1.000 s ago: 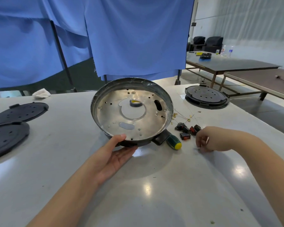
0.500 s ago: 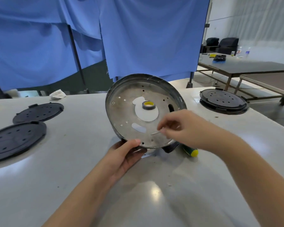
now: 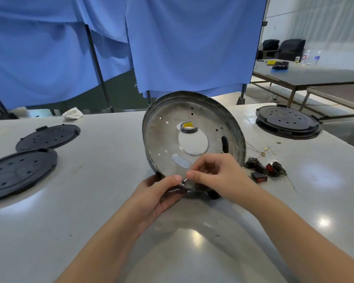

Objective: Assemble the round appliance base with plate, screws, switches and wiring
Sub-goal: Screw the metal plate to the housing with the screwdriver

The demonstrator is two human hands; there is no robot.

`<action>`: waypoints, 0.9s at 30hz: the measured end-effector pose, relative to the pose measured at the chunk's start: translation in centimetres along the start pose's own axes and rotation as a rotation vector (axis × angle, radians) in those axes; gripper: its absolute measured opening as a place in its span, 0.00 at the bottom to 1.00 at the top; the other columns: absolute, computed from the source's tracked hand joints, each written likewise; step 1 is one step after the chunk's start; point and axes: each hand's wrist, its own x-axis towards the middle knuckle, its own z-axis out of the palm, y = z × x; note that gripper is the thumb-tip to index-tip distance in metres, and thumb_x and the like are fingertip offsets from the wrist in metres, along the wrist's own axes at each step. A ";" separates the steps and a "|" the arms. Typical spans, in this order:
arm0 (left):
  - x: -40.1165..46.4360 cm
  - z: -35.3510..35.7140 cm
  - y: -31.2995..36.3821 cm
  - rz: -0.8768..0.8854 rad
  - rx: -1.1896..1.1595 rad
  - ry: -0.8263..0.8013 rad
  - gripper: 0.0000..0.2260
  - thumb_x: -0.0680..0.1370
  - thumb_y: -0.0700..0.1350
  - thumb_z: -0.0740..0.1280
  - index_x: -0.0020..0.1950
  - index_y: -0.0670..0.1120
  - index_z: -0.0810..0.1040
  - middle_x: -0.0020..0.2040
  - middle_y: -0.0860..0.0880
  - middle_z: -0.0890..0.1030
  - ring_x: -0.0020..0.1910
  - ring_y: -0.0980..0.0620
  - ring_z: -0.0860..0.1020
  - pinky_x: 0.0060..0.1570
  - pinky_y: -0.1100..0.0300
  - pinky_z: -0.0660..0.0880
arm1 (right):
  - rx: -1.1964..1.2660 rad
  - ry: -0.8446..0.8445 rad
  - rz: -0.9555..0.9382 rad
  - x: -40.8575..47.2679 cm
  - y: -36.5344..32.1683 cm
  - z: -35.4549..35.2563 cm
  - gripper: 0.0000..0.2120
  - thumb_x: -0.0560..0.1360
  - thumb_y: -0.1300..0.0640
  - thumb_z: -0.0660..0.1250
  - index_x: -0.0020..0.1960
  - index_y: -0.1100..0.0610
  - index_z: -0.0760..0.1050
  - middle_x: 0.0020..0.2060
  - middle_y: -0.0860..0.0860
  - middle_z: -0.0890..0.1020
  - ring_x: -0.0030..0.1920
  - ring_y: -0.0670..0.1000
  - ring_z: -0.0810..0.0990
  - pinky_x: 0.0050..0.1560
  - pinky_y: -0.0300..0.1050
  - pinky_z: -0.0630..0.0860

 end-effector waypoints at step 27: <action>-0.4 0.2 0.0 -0.018 0.063 0.045 0.26 0.63 0.44 0.76 0.59 0.38 0.78 0.53 0.40 0.85 0.52 0.45 0.84 0.50 0.57 0.81 | 0.001 -0.051 0.034 -0.9 0.1 0.1 0.06 0.67 0.57 0.76 0.40 0.58 0.82 0.34 0.54 0.84 0.36 0.51 0.82 0.40 0.41 0.79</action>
